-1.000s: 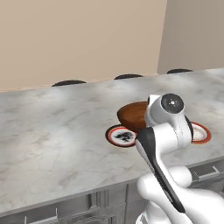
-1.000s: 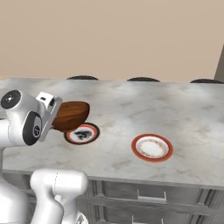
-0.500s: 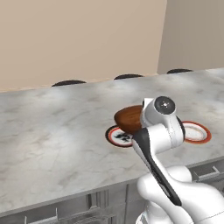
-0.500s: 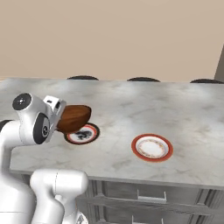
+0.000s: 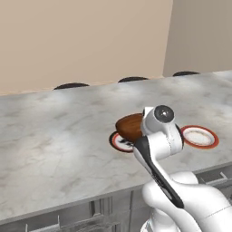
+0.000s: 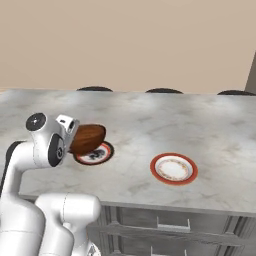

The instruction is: Move the bowls from the cabinet to the plates on the dining table.

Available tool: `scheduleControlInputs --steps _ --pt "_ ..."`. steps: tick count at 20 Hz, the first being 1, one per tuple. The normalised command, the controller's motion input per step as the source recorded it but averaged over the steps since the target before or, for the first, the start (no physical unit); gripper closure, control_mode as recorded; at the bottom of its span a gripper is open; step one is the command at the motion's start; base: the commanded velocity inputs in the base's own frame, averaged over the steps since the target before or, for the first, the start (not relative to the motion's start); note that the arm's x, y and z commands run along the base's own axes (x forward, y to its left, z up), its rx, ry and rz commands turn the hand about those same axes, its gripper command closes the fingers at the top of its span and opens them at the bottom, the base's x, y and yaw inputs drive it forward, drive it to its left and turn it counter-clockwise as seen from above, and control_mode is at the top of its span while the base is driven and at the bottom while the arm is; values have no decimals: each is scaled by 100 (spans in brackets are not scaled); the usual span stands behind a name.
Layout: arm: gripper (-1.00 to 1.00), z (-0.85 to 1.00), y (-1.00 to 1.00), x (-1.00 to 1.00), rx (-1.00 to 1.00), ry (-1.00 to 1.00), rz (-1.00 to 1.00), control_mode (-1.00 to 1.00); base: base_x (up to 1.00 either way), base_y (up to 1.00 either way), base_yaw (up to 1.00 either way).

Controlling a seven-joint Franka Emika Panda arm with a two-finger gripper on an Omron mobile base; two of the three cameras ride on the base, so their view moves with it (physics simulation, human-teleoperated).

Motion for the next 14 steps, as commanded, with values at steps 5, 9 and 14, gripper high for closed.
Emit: scheduleControlInputs --steps 5,9,14 --pt "100 -33 1 23 0 0 2 -100 0 0 0" --pt "100 -28 0 21 0 0 1 -100 0 0 0" --pt "100 -27 0 19 0 0 1 -100 0 0 0"
